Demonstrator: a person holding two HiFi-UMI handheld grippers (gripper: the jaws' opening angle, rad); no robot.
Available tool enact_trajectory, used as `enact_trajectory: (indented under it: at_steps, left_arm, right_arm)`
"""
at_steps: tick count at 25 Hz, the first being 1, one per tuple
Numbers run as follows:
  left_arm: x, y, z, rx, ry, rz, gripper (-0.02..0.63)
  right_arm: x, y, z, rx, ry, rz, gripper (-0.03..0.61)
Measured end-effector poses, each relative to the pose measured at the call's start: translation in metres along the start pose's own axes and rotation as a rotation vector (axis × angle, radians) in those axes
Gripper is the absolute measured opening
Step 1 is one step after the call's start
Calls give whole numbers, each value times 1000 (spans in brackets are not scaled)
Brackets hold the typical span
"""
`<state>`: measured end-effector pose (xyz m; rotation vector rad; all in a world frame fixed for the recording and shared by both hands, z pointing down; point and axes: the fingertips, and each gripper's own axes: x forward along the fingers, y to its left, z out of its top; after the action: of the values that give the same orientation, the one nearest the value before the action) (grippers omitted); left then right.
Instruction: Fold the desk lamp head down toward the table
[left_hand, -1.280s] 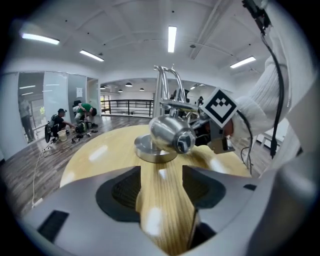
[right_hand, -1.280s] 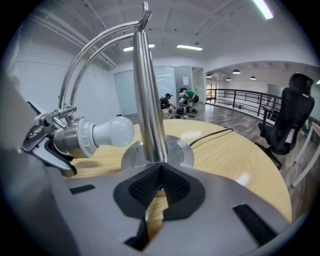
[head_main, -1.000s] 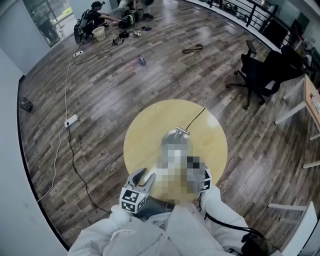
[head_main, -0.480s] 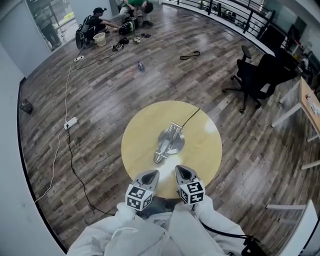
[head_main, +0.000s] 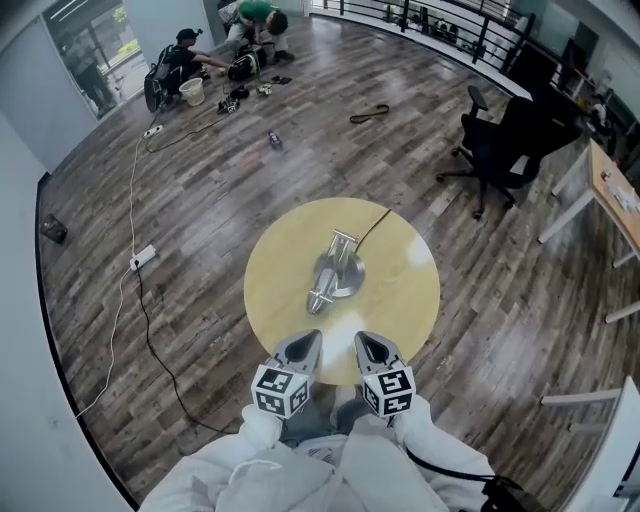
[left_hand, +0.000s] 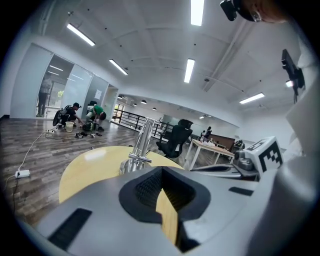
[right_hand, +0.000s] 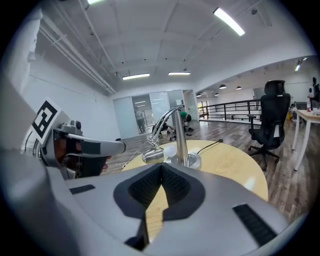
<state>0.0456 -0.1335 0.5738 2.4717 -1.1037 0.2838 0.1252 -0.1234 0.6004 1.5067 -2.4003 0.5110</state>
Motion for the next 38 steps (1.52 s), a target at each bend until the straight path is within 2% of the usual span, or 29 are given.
enact_trajectory:
  at_steps: [4, 7, 11, 17, 26, 38]
  left_arm:
    - [-28, -5, -2, 49, -33, -33, 0]
    - [-62, -6, -3, 49, -61, -51, 0]
    - [-92, -17, -3, 52, -75, -45, 0]
    - [-112, -32, -4, 41, -101, -6, 0]
    - [-116, -42, 2, 80, -112, -10, 0]
    - [-112, -51, 4, 97, -117, -18, 0]
  right_arm:
    - [-24, 21, -9, 13, -22, -74, 11]
    - [-45, 46, -15, 60, -53, -112, 11]
    - [-74, 69, -5, 82, -114, -154, 11]
    - [-89, 91, 0, 41, -127, -142, 11]
    - [-89, 100, 15, -32, -146, -125, 11]
    - [-92, 98, 24, -44, -173, -117, 11]
